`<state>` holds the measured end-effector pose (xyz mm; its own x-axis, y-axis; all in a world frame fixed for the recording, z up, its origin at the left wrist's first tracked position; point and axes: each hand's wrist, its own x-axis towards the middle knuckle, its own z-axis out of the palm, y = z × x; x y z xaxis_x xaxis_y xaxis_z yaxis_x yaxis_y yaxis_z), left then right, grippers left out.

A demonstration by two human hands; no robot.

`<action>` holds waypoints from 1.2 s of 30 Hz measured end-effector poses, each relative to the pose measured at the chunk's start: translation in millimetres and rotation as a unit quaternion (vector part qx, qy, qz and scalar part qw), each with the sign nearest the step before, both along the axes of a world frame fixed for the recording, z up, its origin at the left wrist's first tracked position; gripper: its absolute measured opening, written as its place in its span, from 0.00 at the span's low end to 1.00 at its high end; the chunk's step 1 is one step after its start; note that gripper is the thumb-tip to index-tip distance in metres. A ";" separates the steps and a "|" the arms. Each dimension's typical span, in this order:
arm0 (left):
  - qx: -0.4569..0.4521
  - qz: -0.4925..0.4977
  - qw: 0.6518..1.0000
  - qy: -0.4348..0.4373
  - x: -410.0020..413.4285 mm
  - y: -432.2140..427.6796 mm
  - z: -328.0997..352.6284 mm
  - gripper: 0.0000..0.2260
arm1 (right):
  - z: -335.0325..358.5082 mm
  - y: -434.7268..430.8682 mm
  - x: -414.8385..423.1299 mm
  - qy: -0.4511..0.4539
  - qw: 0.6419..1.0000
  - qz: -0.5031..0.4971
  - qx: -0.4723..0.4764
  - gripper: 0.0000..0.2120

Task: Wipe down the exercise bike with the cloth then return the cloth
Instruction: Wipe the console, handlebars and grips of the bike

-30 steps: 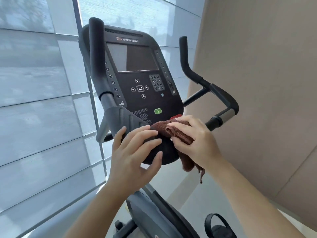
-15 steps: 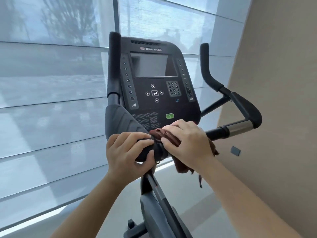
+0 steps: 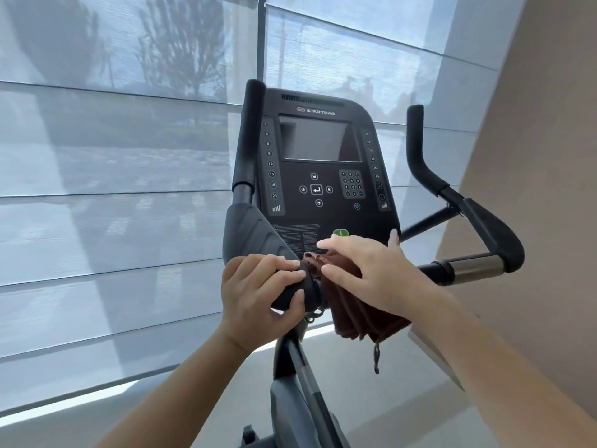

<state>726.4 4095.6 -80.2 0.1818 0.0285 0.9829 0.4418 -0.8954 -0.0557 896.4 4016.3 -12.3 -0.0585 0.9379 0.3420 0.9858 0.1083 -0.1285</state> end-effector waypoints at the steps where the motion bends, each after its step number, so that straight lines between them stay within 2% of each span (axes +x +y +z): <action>1: -0.001 0.001 1.000 -0.004 0.4 -0.5 0.4 0.09 | -0.3 -1.1 3.0 -0.018 0.999 0.026 0.009 0.19; 4: 0.000 0.002 1.000 -0.014 1.0 -1.2 0.9 0.09 | -10.8 -2.8 -11.8 -0.012 0.993 0.065 0.101 0.19; 7: 0.005 0.008 1.000 -0.012 1.0 -0.1 0.8 0.09 | -22.1 0.9 -28.4 -0.006 0.984 0.036 0.174 0.20; 11: 0.001 0.003 1.000 -0.003 -0.2 -1.1 -0.2 0.08 | -19.5 5.0 -11.1 -0.021 0.988 -0.010 0.150 0.20; 14: -0.005 0.004 1.000 -0.003 -0.2 -2.0 -0.1 0.08 | -19.2 4.3 14.7 -0.002 0.990 -0.061 0.127 0.14; 18: -0.007 0.007 1.000 -0.005 0.9 -1.9 0.6 0.08 | -26.6 8.0 -16.0 -0.002 0.980 -0.059 0.191 0.17; 21: -0.008 0.014 1.000 0.008 -0.8 -1.7 -0.5 0.09 | -36.1 10.6 -37.5 0.011 0.956 -0.036 0.290 0.16; 24: -0.010 0.015 1.000 0.023 -3.1 -2.2 -1.0 0.09 | -51.6 10.7 -20.0 0.001 0.925 -0.021 0.379 0.14; 28: -0.019 0.016 1.000 0.010 -0.5 -5.0 0.6 0.09 | -79.0 17.0 -2.8 0.000 0.859 -0.093 0.503 0.17; 32: -0.015 0.019 1.000 0.009 0.5 -4.8 1.1 0.09 | -92.9 31.6 -22.8 0.056 0.814 -0.148 0.560 0.17; 36: -0.002 0.023 1.000 0.001 1.1 -4.1 0.0 0.09 | -105.7 42.6 -47.6 0.055 0.780 -0.119 0.612 0.16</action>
